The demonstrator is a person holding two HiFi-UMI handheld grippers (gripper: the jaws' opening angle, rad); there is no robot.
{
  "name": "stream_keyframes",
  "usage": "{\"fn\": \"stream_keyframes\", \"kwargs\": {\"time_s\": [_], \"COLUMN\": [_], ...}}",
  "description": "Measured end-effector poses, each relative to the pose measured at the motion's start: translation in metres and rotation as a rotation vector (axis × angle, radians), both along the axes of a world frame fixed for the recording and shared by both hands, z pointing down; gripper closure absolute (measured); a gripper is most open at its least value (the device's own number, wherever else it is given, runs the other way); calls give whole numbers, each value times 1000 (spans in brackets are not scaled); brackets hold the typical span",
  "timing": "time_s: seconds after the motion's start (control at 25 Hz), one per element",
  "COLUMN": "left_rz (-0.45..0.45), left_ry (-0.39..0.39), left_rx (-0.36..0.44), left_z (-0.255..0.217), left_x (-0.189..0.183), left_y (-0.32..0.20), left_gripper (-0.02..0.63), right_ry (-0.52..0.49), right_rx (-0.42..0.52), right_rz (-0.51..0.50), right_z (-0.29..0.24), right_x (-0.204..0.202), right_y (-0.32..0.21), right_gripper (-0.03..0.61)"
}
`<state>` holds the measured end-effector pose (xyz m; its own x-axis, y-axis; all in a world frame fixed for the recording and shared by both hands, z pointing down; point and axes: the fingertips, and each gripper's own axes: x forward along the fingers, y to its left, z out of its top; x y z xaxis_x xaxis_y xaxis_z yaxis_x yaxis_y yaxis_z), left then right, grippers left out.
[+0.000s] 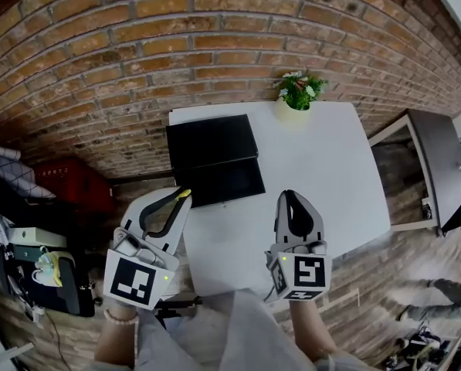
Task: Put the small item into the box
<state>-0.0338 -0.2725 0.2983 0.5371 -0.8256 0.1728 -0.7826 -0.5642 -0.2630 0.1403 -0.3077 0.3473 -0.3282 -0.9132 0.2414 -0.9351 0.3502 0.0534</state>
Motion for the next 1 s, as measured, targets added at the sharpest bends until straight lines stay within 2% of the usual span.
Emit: {"fn": "stream_keyframes", "kwargs": {"time_s": [0.2, 0.36, 0.48, 0.64, 0.8, 1.0], "left_rz": [57, 123, 180, 244, 278, 302], "left_ry": [-14, -71, -137, -250, -364, -499], "left_rx": [-53, -129, -198, -349, -483, -609], "left_z": [17, 51, 87, 141, 190, 237], "left_x": [25, 47, 64, 81, 93, 102], "left_y": [-22, -46, -64, -80, -91, -97], "left_gripper": [574, 574, 574, 574, 574, 574], "right_ry": [-6, -19, -23, -29, -27, -39], "right_rx": [-23, -47, -62, -78, -98, -118], "right_rz": [2, 30, 53, 81, 103, 134], "right_z": [11, 21, 28, 35, 44, 53], "right_x": [9, 19, 30, 43, 53, 64], "right_y": [0, 0, -1, 0, 4, 6], "right_gripper": [525, 525, 525, 525, 525, 525]}}
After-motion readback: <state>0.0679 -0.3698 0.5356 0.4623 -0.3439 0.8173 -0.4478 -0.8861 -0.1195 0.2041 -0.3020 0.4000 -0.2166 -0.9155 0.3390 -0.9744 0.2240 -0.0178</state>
